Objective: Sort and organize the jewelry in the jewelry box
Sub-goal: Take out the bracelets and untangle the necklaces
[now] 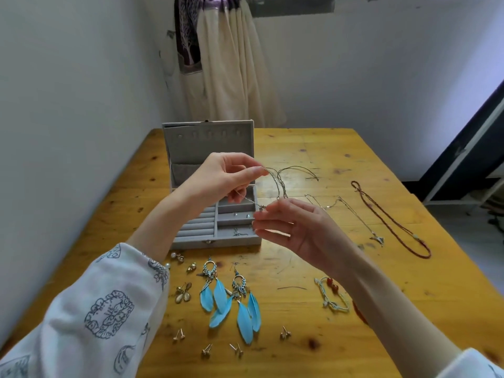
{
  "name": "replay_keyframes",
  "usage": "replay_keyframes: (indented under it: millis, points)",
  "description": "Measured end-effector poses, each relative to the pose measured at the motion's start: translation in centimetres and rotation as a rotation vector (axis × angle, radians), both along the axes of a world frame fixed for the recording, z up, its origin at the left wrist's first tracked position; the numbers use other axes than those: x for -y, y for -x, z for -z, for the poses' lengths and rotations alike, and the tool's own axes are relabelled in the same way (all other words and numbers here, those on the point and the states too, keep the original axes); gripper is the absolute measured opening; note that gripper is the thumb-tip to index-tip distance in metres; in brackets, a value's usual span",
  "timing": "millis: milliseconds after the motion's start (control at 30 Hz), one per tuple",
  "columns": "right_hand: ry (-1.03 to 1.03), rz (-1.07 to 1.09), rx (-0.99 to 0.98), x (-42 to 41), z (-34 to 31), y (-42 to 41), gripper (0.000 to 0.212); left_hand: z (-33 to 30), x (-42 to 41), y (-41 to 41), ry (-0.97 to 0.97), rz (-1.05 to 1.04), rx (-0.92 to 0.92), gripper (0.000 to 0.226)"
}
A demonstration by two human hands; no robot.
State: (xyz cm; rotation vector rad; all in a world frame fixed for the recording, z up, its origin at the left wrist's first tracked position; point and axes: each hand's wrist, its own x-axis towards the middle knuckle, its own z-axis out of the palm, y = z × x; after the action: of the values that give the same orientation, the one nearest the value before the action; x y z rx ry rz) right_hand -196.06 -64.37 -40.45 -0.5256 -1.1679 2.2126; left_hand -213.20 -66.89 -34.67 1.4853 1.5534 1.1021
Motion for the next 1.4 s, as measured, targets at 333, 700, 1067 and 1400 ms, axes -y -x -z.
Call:
replay_keyframes:
  millis: [333,700,1067,1400]
  points:
    - [0.06,0.206,-0.019,-0.6,0.0,-1.7,0.013,-0.1,0.0,-0.6,0.112,-0.018,0.087,0.011]
    - [0.08,0.215,-0.014,-0.6,0.1,-3.3,0.017,1.3,0.0,-1.7,0.272,-0.03,0.326,0.027]
    - [0.09,0.204,0.017,-0.1,1.4,-8.3,0.025,3.5,-0.6,-4.7,0.526,0.122,0.677,0.023]
    - [0.112,0.459,0.681,1.3,5.5,-17.7,0.019,9.1,-4.5,-14.8,0.533,0.229,0.034,0.016]
